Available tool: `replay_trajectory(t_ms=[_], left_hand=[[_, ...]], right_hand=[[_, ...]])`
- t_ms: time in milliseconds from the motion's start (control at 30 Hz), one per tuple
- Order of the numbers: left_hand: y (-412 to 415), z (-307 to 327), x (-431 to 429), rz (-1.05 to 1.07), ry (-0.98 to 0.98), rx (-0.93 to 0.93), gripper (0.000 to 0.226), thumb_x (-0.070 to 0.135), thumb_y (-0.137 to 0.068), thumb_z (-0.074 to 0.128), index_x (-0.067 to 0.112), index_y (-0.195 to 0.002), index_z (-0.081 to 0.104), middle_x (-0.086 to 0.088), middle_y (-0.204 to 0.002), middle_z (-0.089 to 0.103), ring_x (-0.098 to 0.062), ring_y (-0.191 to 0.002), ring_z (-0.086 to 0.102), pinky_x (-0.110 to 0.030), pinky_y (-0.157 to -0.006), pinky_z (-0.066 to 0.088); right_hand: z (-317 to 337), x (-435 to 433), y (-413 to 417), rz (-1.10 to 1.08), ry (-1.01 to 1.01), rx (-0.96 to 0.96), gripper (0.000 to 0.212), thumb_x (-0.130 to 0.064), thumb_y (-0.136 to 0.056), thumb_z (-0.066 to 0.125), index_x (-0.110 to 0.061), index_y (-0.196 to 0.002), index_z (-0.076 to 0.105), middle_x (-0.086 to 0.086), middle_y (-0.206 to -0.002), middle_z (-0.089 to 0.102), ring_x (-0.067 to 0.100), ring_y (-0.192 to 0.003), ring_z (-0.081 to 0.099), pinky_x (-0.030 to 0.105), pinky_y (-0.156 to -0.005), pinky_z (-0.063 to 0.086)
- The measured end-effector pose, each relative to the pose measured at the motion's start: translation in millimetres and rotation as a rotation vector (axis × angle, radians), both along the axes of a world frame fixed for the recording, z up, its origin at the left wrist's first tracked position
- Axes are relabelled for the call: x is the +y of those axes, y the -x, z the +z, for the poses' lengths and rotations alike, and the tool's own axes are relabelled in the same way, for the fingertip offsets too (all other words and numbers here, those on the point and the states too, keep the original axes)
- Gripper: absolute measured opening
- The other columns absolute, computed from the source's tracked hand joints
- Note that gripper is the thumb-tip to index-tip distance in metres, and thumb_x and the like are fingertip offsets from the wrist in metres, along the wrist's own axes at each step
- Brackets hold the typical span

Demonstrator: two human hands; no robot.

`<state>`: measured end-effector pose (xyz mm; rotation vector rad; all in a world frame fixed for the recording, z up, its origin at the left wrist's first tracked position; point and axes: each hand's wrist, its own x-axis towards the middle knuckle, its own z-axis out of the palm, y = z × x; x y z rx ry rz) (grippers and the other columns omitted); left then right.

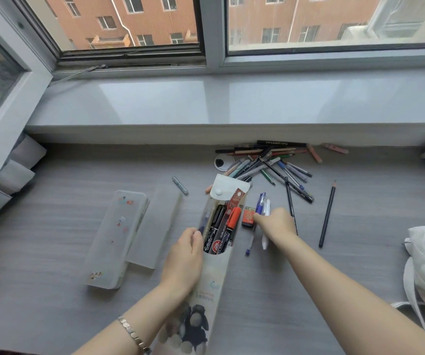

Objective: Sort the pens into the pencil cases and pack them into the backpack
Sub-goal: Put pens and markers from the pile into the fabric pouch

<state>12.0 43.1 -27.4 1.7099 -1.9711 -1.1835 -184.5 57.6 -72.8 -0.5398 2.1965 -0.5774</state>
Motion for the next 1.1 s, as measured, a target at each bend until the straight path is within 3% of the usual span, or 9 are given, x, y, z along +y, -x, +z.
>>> replay_trajectory(t_ms=[133, 267, 400, 467, 533, 600, 733, 867, 1100], left_hand=[[1, -3, 3, 0.001, -0.017, -0.018, 0.033, 0.026, -0.098, 0.031, 0.02, -0.068, 0.041, 0.001, -0.066, 0.052, -0.021, -0.07, 0.049, -0.035, -0.067, 0.038], [1, -3, 3, 0.004, -0.027, -0.03, 0.031, 0.027, -0.098, 0.03, 0.013, -0.076, 0.048, -0.004, -0.073, 0.059, -0.025, -0.077, 0.054, -0.034, -0.068, 0.039], [1, 2, 3, 0.005, -0.027, -0.023, 0.033, 0.026, -0.099, 0.03, 0.021, -0.069, 0.043, 0.002, -0.067, 0.053, -0.015, -0.067, 0.048, -0.031, -0.062, 0.035], [0, 4, 3, 0.014, -0.022, -0.026, 0.034, 0.025, -0.098, 0.03, 0.022, -0.066, 0.039, 0.004, -0.064, 0.05, -0.011, -0.063, 0.045, -0.027, -0.06, 0.035], [-1, 5, 2, 0.02, -0.018, -0.028, 0.034, 0.024, -0.098, 0.031, 0.021, -0.065, 0.038, 0.003, -0.063, 0.049, -0.013, -0.063, 0.044, -0.031, -0.061, 0.034], [-2, 5, 1, 0.014, -0.016, -0.029, 0.034, 0.025, -0.098, 0.031, 0.02, -0.065, 0.038, 0.004, -0.063, 0.048, -0.015, -0.064, 0.044, -0.033, -0.063, 0.033], [1, 4, 5, -0.013, -0.03, -0.04, 0.031, 0.027, -0.098, 0.032, 0.018, -0.07, 0.043, 0.004, -0.064, 0.051, -0.019, -0.069, 0.048, -0.034, -0.064, 0.034], [14, 8, 14, -0.06, -0.05, -0.028, 0.03, 0.029, -0.098, 0.032, 0.022, -0.069, 0.042, 0.005, -0.064, 0.05, -0.022, -0.073, 0.048, -0.034, -0.066, 0.035], [27, 21, 26, -0.052, 0.007, 0.029, 0.023, 0.03, -0.097, 0.035, 0.022, -0.1, 0.056, -0.001, -0.087, 0.066, -0.024, -0.087, 0.058, -0.031, -0.069, 0.039]], right_hand=[[-3, 2, -2, -0.023, 0.011, -0.013, 0.039, -0.023, -0.08, 0.065, -0.012, -0.053, 0.039, 0.003, -0.052, 0.041, 0.016, -0.047, 0.038, 0.026, -0.043, 0.026], [-3, -2, -6, 0.038, -0.038, 0.023, 0.033, -0.029, -0.075, 0.067, -0.012, -0.06, 0.043, 0.003, -0.058, 0.046, 0.021, -0.057, 0.048, 0.027, -0.043, 0.028], [-1, -5, -9, 0.11, -0.095, 0.108, 0.028, -0.024, -0.073, 0.067, -0.012, -0.062, 0.044, 0.002, -0.058, 0.046, 0.023, -0.063, 0.05, 0.025, -0.041, 0.026], [0, -2, -8, 0.101, -0.068, 0.084, 0.03, -0.021, -0.073, 0.064, -0.013, -0.056, 0.041, 0.002, -0.054, 0.046, 0.022, -0.057, 0.048, 0.025, -0.042, 0.026], [4, 2, -3, 0.033, -0.018, -0.018, 0.03, -0.023, -0.072, 0.063, -0.011, -0.052, 0.044, 0.001, -0.039, 0.047, 0.019, -0.05, 0.045, 0.025, -0.044, 0.03], [17, 8, 5, -0.091, 0.08, -0.139, 0.028, -0.025, -0.071, 0.061, -0.007, -0.052, 0.051, -0.001, -0.029, 0.048, 0.019, -0.049, 0.052, 0.025, -0.051, 0.041], [62, 24, 13, -0.289, 0.501, -0.309, 0.015, -0.004, -0.084, 0.055, -0.004, -0.068, 0.057, 0.008, -0.063, 0.059, 0.004, -0.039, 0.056, 0.019, -0.046, 0.051], [96, 39, -10, -0.299, 0.786, -0.524, 0.009, -0.001, -0.086, 0.056, -0.004, -0.077, 0.058, 0.005, -0.065, 0.064, 0.006, -0.048, 0.063, 0.015, -0.047, 0.049], [74, 58, -60, -0.003, 0.525, -0.401, 0.011, -0.001, -0.078, 0.067, -0.007, -0.071, 0.061, 0.005, -0.057, 0.065, 0.015, -0.046, 0.065, 0.032, -0.053, 0.056]])
